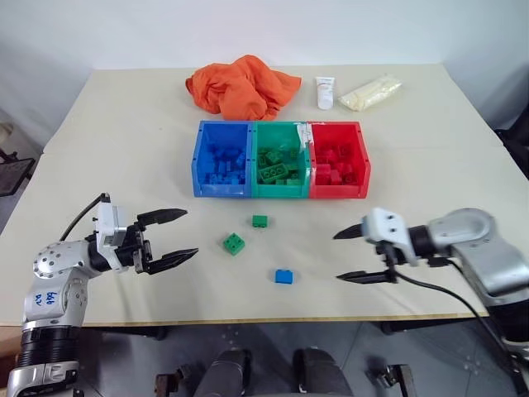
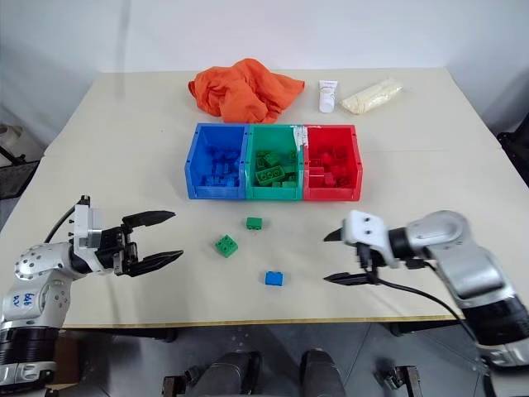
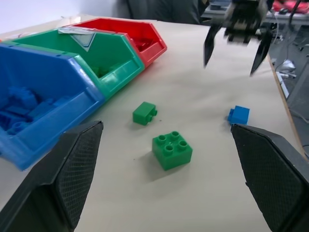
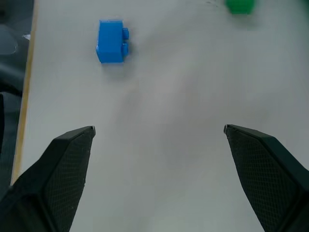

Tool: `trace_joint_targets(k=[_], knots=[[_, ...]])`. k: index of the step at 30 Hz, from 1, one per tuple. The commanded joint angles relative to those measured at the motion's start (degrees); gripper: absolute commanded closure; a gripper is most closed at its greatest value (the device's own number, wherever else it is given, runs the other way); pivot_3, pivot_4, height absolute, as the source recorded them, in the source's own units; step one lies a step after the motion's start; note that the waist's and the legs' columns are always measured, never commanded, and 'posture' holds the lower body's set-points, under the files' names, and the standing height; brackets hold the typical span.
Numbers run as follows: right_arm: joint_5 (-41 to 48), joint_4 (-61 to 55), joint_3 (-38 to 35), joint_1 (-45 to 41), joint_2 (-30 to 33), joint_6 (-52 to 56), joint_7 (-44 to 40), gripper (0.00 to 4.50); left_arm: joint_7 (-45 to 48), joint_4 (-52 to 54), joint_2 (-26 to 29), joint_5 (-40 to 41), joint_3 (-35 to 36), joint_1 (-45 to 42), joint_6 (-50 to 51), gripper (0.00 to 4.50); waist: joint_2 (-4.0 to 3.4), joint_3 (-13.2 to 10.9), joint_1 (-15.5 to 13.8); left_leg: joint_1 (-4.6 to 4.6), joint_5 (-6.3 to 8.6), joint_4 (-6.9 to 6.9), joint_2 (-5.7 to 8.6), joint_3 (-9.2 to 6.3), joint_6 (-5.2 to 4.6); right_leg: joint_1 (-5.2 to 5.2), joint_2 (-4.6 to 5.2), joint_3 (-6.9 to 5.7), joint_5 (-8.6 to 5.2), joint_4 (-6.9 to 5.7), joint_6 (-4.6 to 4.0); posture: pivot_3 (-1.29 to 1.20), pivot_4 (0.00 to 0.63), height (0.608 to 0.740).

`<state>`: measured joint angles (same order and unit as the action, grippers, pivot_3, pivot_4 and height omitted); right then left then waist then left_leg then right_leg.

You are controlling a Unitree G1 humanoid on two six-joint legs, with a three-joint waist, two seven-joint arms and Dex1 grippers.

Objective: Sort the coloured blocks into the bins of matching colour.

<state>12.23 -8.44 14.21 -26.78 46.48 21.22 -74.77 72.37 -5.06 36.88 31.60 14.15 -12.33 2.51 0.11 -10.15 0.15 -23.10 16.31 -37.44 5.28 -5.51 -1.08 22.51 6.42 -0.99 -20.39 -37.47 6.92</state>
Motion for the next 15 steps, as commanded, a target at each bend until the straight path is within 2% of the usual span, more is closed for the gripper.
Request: trace_joint_targets(k=[1,6,11,15], knots=[[-2.03,0.05,3.81,-2.42,-2.46,0.28,0.36,0.02,-0.63,2.75,-0.12,0.94,0.21,0.95,0.03,0.0,0.0,0.0,0.0,0.0,0.0,0.0,0.0,-0.01,0.0,0.01,0.0,-0.01,0.0,-0.02,0.0,0.0,0.15,0.74],[-4.14,0.93,9.55,-5.45,-8.09,0.46,0.57,0.02,-1.53,4.54,-0.21,1.44,0.58,2.47,0.18,0.0,0.01,0.01,0.02,0.0,0.0,-0.02,0.02,-0.04,0.0,0.0,0.0,-0.01,0.0,-0.03,0.0,0.0,0.15,0.74],[-7.05,3.32,12.23,-6.82,-10.61,-1.71,1.46,0.02,-2.45,5.95,-0.26,1.68,0.95,3.85,0.31,0.0,0.02,0.02,0.02,0.0,0.0,-0.05,0.06,-0.1,0.0,0.0,0.01,-0.03,0.0,-0.07,0.0,0.0,0.15,0.74],[-7.68,3.31,12.57,-6.19,-10.54,-2.95,1.13,1.34,-3.17,6.98,-0.28,1.93,1.26,4.99,0.34,0.0,0.03,0.02,0.02,0.01,0.0,-0.03,0.03,-0.13,0.0,0.01,-0.01,-0.04,0.0,-0.11,0.0,0.0,0.15,0.74]])
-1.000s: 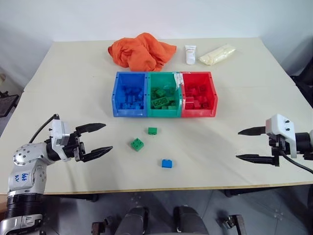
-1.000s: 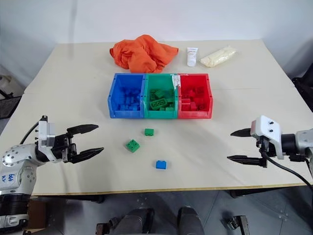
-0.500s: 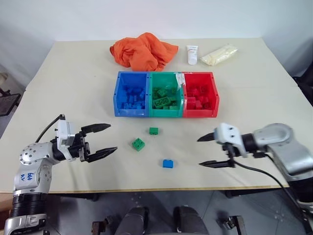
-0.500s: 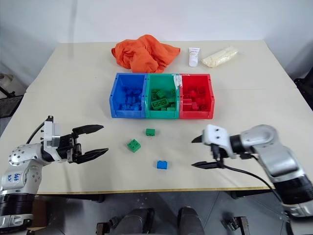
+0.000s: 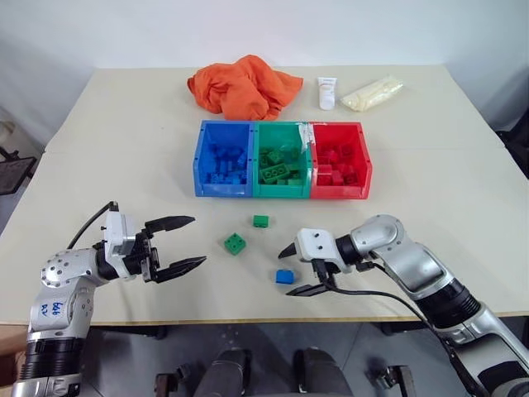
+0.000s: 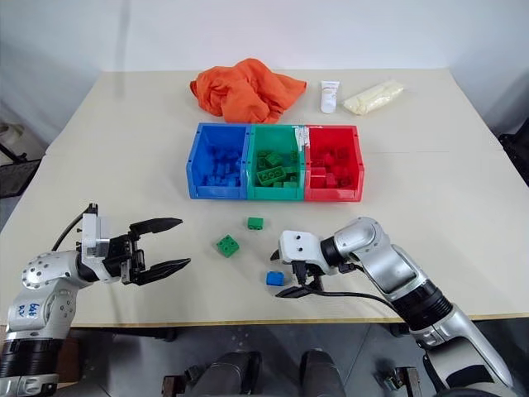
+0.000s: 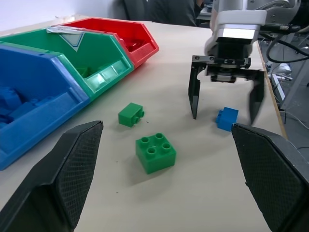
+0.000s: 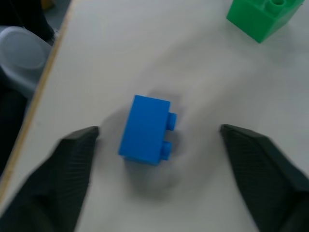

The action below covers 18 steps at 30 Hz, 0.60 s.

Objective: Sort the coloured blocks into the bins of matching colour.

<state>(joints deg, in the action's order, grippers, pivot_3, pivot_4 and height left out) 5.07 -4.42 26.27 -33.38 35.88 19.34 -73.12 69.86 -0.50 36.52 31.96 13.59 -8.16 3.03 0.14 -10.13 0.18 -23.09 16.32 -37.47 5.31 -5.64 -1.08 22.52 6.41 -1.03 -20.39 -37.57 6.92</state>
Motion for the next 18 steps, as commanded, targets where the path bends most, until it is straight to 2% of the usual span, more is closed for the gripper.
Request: trace_joint_targets(k=[1,6,7,14,18], knots=[[-0.48,-0.8,0.33,0.59,0.08,-1.27,-0.52,1.67,-0.84,2.62,0.13,1.64,1.88,1.05,-0.2,0.0,0.0,0.0,-0.01,0.0,0.0,0.0,0.0,0.0,0.0,0.0,0.0,0.0,0.0,-0.01,0.0,0.0,0.15,0.74],[0.33,-1.25,-1.24,0.63,0.07,-2.01,-0.3,3.46,-1.25,2.99,0.3,1.87,1.92,1.6,-0.28,0.0,0.0,0.0,-0.01,0.0,0.0,0.0,0.0,0.0,0.0,0.0,0.0,0.0,0.0,-0.01,0.0,0.0,0.15,0.74],[0.98,-1.29,-1.93,0.16,-0.38,-1.89,-0.03,3.61,-1.28,2.84,0.33,1.88,1.94,1.51,-0.34,0.0,0.0,0.0,-0.01,0.0,0.0,-0.01,0.0,0.0,0.0,0.0,0.0,0.0,0.0,-0.01,0.0,0.0,0.15,0.74],[4.5,3.52,-7.82,-8.33,-6.21,-0.11,4.2,3.61,-1.23,1.15,0.33,1.43,1.5,0.0,-0.61,0.0,0.0,0.0,0.29,0.0,-0.02,0.04,-0.02,0.0,0.04,0.04,-0.02,-0.01,0.0,-0.02,0.0,0.0,0.15,0.74],[3.72,12.89,-9.97,-15.97,-11.4,-2.03,8.24,3.61,-1.07,0.05,0.52,1.14,1.35,-1.41,-0.7,0.0,0.0,0.0,0.41,0.01,-0.02,0.06,0.0,-0.03,0.05,0.05,-0.02,-0.02,0.0,-0.08,0.0,0.0,0.15,0.74]])
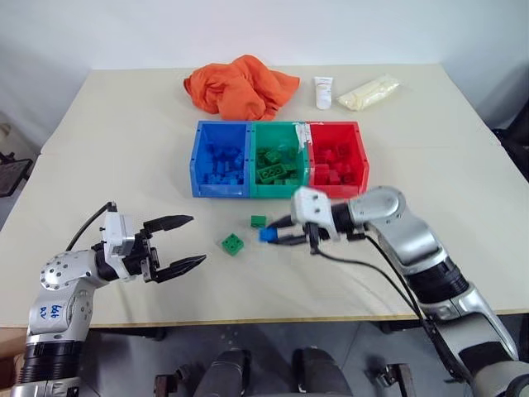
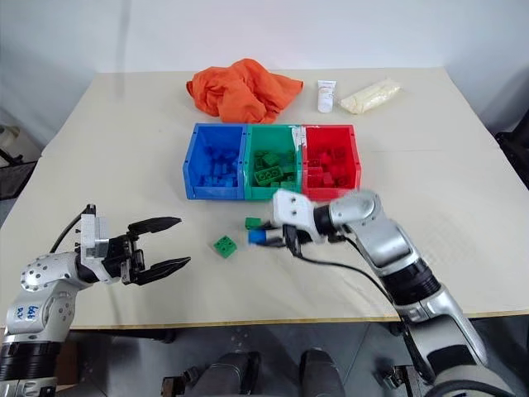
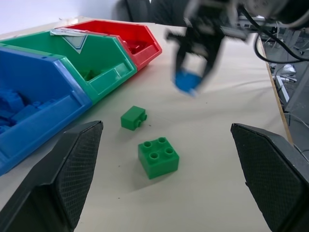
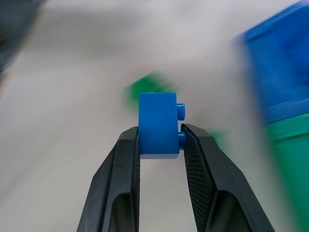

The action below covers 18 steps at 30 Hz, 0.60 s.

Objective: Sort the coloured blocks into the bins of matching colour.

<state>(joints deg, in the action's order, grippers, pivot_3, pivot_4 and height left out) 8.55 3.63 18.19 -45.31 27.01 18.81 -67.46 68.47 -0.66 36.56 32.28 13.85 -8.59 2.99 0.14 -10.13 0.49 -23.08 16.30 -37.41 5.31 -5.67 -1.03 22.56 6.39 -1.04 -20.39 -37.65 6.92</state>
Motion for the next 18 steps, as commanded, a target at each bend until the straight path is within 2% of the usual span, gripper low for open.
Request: trace_joint_targets(k=[1,8,16,18], knots=[[-0.24,8.13,-2.45,-6.31,-4.13,-2.78,3.94,3.61,0.35,0.01,0.48,0.78,1.07,-1.23,-0.71,0.0,0.0,0.0,0.27,0.0,0.0,0.0,0.0,0.0,0.0,0.01,0.0,0.0,0.0,-0.01,0.0,0.0,0.15,0.74],[-4.07,34.45,-4.2,-22.29,-14.78,-12.93,13.19,3.61,0.28,-0.62,0.03,0.35,0.8,-2.2,-1.17,0.0,0.0,0.0,1.74,0.0,-0.02,0.09,-0.01,-0.01,0.04,0.06,-0.01,-0.06,0.0,-0.25,0.0,0.0,0.15,0.74],[-7.94,55.38,-6.18,-32.44,-22.5,-23.6,22.02,3.61,-0.44,0.16,-0.53,0.31,0.66,-1.63,-1.53,0.0,-0.01,0.0,3.46,0.01,-0.03,0.24,-0.01,-0.09,0.05,0.13,-0.04,-0.08,0.0,-0.31,0.0,0.0,0.15,0.74],[-8.54,58.92,-7.24,-34.56,-24.02,-25.27,25.71,2.88,-0.62,0.28,-0.66,0.28,0.71,-1.43,-1.56,0.0,-0.01,0.0,3.69,0.01,-0.04,0.25,-0.01,-0.12,0.06,0.15,-0.04,-0.07,0.0,-0.34,0.0,0.0,0.15,0.74]])
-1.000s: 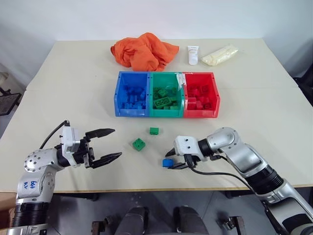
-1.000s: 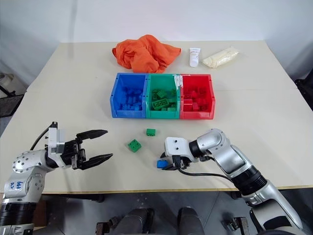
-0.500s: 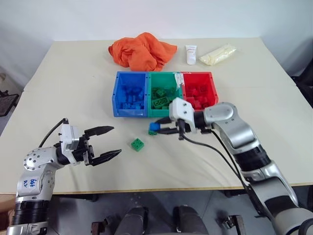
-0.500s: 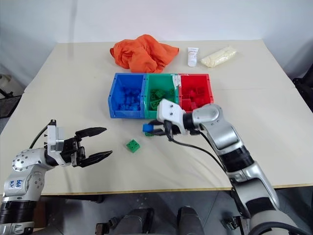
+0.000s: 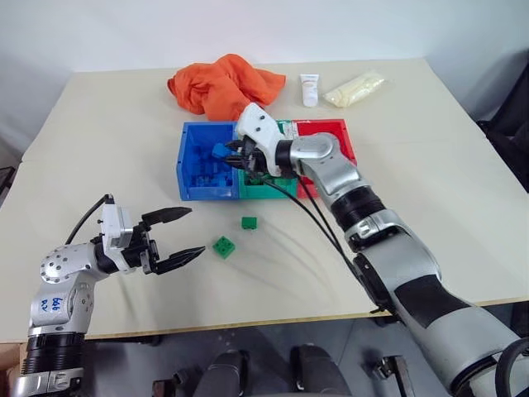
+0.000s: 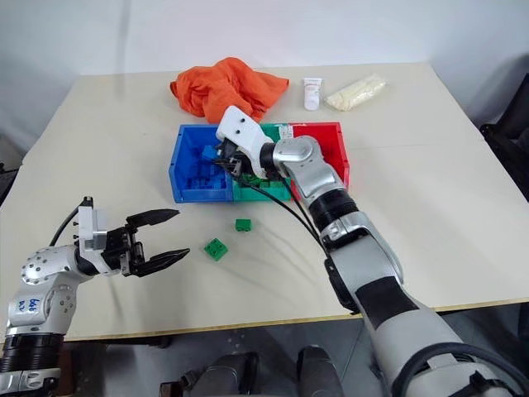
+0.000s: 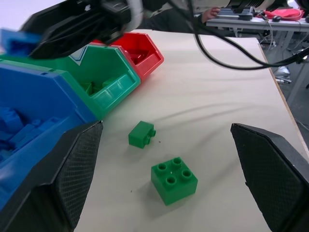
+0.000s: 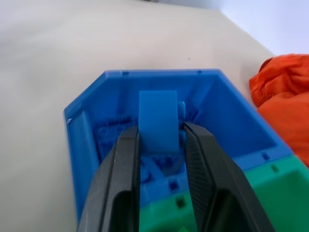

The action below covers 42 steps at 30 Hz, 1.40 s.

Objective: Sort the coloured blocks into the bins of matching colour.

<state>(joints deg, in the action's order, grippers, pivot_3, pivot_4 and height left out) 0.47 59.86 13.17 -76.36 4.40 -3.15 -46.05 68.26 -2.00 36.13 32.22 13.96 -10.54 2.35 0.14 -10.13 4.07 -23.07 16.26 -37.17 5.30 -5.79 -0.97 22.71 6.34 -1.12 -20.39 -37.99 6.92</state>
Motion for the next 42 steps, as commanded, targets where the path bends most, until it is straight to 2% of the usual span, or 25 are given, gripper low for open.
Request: trace_joint_targets(k=[1,4,9,13,18,21,27,34,38,42], knots=[[-0.57,3.91,-2.72,-4.39,-2.23,-3.97,5.43,2.67,-0.51,1.63,-0.29,0.34,0.61,0.52,-0.92,0.0,0.0,0.0,0.31,0.0,0.0,0.0,0.0,-0.01,0.0,0.0,-0.01,0.01,0.0,-0.01,0.0,0.0,0.15,0.74],[0.25,5.09,-4.7,-5.4,-3.58,-5.69,5.89,1.67,-0.88,1.63,-0.42,0.29,0.58,0.36,-0.91,0.0,0.0,0.0,0.78,0.0,-0.01,0.0,0.0,-0.02,0.01,0.0,-0.02,0.02,0.0,-0.04,0.0,0.0,0.15,0.74],[0.72,1.38,-5.71,-2.74,-2.18,-8.48,-1.0,1.67,-0.98,1.45,-0.27,0.31,0.59,0.46,-0.94,0.0,0.0,0.0,0.83,0.0,-0.01,0.01,-0.01,-0.03,0.02,0.01,-0.02,0.04,0.0,-0.04,0.0,0.0,0.15,0.74],[1.98,-6.05,-5.74,1.97,1.24,-9.15,-8.39,1.67,-1.32,1.16,-0.31,0.14,0.54,0.24,-0.94,0.0,0.0,0.0,0.62,0.0,-0.01,-0.01,0.01,-0.04,0.01,0.0,-0.01,0.06,0.0,-0.06,0.0,0.0,0.15,0.74],[7.56,-25.79,-4.91,14.17,10.19,-1.79,-22.73,1.67,-1.96,1.1,0.53,-0.21,1.74,1.45,-1.14,0.0,0.0,0.0,0.32,0.0,0.01,-0.08,0.04,-0.11,-0.01,-0.08,0.0,0.07,0.01,0.0,0.02,0.0,0.15,0.74],[12.08,-38.1,-6.02,22.99,19.3,4.83,-30.69,1.67,-3.08,2.58,1.84,-0.42,4.37,4.99,-1.09,0.0,0.0,0.0,0.15,-0.01,0.01,-0.06,0.02,-0.1,-0.01,-0.08,0.01,0.07,0.01,0.03,0.02,0.0,0.15,0.74],[13.8,-44.57,-7.58,30.09,28.06,7.21,-32.92,1.67,-4.2,4.79,3.77,-0.27,8.4,11.46,-1.27,0.0,0.0,0.0,0.2,0.02,0.01,-0.01,-0.01,0.02,0.0,-0.04,-0.01,0.13,0.0,0.19,0.0,0.0,0.15,0.74],[16.03,-45.02,-13.08,39.42,40.92,10.32,-36.06,1.67,-3.83,10.78,5.26,0.51,19.39,27.65,-1.52,0.0,0.0,-0.01,-2.26,0.0,0.16,-0.03,0.05,0.07,-0.18,-0.08,0.04,0.29,0.0,0.4,0.0,0.0,0.15,0.74],[17.11,-46.63,-14.2,41.46,42.46,11.34,-35.48,1.67,-2.92,11.88,5.73,1.18,23.13,32.16,-1.45,0.0,0.0,-0.01,-2.75,0.02,0.15,-0.09,0.02,0.13,-0.17,-0.28,0.05,0.27,-0.01,0.94,-0.01,0.0,0.15,0.74],[17.93,-48.79,-14.02,41.99,41.81,12.76,-34.09,1.67,-3.0,13.04,5.75,1.46,23.7,32.83,-0.83,0.0,-0.02,-0.01,-3.05,0.02,0.1,-0.1,0.02,0.15,-0.16,-0.3,0.05,0.29,-0.01,0.95,-0.01,0.0,0.15,0.74]])
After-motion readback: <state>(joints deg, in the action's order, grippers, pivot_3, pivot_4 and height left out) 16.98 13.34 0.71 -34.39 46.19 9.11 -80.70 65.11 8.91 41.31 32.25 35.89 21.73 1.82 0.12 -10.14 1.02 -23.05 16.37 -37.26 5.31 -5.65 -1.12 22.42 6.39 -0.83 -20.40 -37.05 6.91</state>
